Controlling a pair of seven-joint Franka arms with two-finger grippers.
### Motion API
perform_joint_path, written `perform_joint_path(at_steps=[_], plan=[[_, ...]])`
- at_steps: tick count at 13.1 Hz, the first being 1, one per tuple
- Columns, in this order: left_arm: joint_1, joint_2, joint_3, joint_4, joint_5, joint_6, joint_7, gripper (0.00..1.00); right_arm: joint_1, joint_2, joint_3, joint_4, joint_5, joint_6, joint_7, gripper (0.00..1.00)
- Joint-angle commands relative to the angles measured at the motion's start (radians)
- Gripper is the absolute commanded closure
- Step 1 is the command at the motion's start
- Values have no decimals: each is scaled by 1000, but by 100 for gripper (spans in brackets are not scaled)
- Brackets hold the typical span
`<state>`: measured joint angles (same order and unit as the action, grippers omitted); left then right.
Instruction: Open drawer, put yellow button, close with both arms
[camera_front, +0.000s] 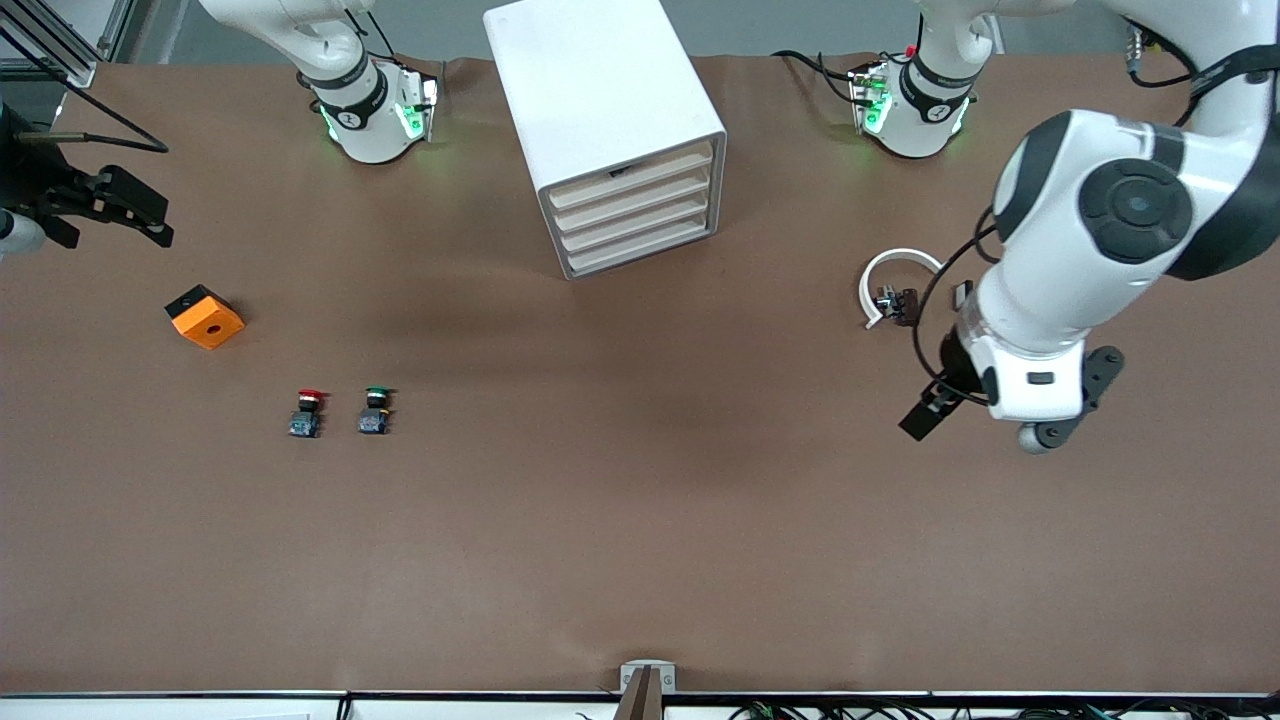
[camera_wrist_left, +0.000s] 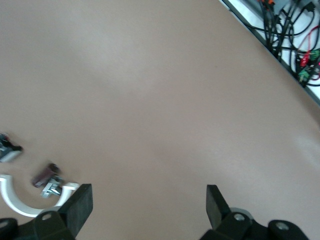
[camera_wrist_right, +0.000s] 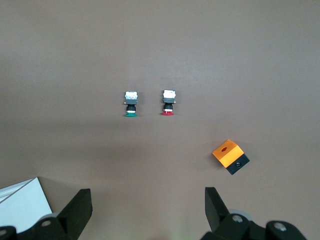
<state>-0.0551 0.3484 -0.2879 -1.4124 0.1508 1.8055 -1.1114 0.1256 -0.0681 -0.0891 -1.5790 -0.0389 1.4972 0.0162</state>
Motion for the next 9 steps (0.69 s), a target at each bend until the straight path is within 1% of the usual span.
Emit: perform_joint_path(at_steps=[1, 4, 5, 7, 9], plan=[[29, -15, -19, 13, 4, -51, 51, 0, -15, 10, 9, 24, 4, -8, -1, 0], [32, -43, -19, 12, -3, -61, 91, 0, -17, 10, 9, 24, 4, -6, -1, 0], [47, -60, -16, 10, -31, -71, 126, 0, -17, 10, 9, 24, 4, -8, -1, 0], [63, -103, -8, 4, -65, -125, 259, 0, -15, 10, 9, 24, 4, -8, -1, 0], [104, -150, -8, 4, -71, -181, 371, 0, -15, 10, 9, 24, 7, -6, -1, 0]])
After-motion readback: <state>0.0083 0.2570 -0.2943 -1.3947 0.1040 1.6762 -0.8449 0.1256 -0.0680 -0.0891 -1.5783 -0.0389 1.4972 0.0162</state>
